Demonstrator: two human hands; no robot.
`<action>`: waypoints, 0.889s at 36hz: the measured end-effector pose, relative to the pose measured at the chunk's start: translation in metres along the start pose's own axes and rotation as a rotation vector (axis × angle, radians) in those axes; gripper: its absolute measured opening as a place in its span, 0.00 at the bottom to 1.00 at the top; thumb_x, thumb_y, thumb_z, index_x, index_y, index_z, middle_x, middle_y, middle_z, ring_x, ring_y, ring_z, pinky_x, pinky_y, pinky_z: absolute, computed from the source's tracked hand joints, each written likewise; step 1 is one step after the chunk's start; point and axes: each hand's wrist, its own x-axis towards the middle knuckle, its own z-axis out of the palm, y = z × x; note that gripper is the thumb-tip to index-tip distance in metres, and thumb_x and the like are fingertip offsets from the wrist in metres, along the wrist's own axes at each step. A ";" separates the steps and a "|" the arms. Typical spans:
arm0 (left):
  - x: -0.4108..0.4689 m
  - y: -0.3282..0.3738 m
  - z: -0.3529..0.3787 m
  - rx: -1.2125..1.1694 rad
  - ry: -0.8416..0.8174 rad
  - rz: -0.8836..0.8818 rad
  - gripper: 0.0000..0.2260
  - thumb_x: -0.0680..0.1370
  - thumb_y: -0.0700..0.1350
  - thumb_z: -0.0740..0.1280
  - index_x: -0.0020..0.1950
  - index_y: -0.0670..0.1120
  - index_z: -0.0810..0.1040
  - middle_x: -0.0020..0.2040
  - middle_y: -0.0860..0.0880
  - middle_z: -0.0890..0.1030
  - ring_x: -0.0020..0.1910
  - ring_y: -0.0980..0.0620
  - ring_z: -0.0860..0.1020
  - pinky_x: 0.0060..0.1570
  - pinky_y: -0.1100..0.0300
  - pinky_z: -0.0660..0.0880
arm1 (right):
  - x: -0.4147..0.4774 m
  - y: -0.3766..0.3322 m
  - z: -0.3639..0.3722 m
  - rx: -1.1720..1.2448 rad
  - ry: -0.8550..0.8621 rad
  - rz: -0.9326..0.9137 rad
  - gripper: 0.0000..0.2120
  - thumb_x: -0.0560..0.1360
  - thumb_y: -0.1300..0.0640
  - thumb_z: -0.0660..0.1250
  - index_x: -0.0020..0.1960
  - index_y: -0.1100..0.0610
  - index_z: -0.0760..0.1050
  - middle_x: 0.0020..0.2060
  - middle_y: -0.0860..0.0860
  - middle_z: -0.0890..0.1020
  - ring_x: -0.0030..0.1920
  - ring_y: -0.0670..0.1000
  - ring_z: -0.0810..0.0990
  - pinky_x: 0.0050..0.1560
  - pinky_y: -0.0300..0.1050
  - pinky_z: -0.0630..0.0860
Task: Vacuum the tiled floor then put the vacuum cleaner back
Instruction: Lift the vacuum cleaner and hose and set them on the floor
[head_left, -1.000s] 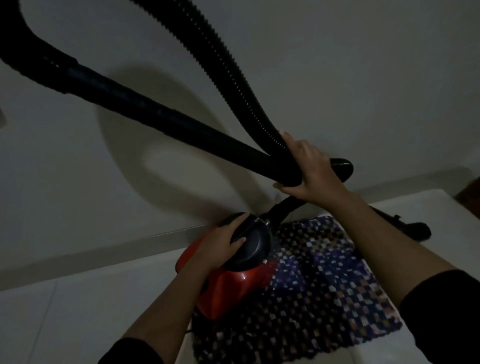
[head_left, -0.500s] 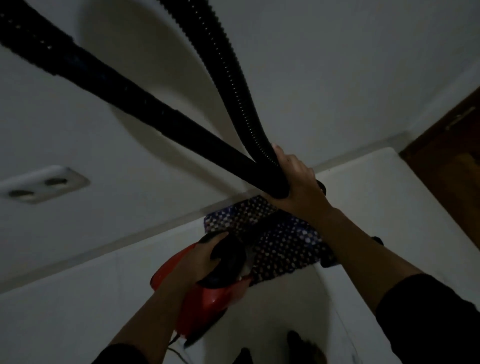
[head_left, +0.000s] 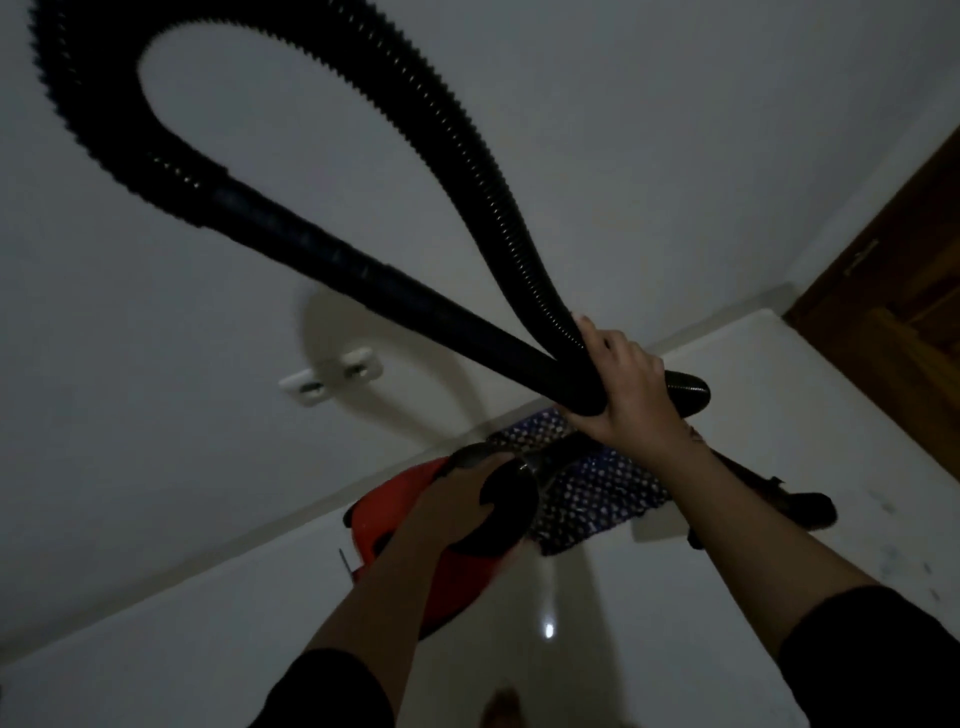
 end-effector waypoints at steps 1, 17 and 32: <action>-0.011 -0.007 0.000 0.014 0.028 0.014 0.25 0.78 0.49 0.57 0.76 0.54 0.61 0.64 0.44 0.78 0.58 0.43 0.80 0.56 0.52 0.77 | -0.004 -0.012 -0.003 -0.002 0.000 -0.006 0.44 0.67 0.39 0.64 0.74 0.42 0.42 0.56 0.56 0.76 0.50 0.59 0.77 0.49 0.53 0.70; -0.181 -0.095 0.038 -0.049 0.105 -0.160 0.28 0.79 0.42 0.61 0.76 0.57 0.58 0.68 0.46 0.73 0.66 0.46 0.71 0.63 0.51 0.71 | -0.103 -0.166 0.029 0.015 -0.008 -0.024 0.51 0.64 0.49 0.75 0.74 0.43 0.42 0.56 0.59 0.75 0.51 0.61 0.77 0.50 0.58 0.71; -0.200 -0.257 0.139 -0.152 0.162 -0.235 0.28 0.77 0.37 0.61 0.75 0.55 0.63 0.62 0.44 0.77 0.56 0.48 0.76 0.52 0.58 0.74 | -0.150 -0.223 0.198 0.077 -0.038 -0.021 0.49 0.65 0.48 0.75 0.74 0.43 0.45 0.55 0.56 0.76 0.53 0.58 0.76 0.53 0.60 0.71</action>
